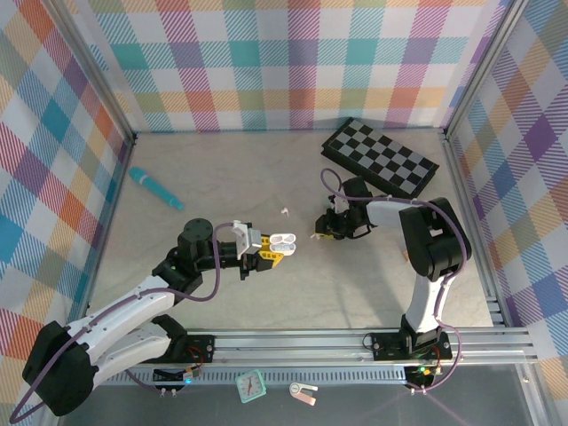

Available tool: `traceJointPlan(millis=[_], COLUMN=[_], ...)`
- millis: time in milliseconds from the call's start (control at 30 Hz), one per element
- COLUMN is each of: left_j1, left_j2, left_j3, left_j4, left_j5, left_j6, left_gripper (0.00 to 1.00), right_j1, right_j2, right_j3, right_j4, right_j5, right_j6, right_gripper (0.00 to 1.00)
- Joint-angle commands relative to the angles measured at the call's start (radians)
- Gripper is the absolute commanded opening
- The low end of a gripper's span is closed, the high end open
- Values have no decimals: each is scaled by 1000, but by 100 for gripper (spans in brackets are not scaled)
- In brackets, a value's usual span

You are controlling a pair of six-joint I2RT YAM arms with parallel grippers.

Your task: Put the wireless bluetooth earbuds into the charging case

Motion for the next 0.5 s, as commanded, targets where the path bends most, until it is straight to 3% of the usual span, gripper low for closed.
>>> traceJointPlan(millis=[0, 467], left_j1=[-2, -2], left_j2=[-1, 13], left_j3=[30, 31], left_j4=[0, -16], left_j5=[21, -9], left_j6=[21, 26], left_gripper=[17, 17], right_j1=[18, 39], right_j2=[33, -48], right_j3=[8, 1], right_j4=[8, -37], right_j5=[-5, 64], right_j6=[-23, -48], right_gripper=[27, 20])
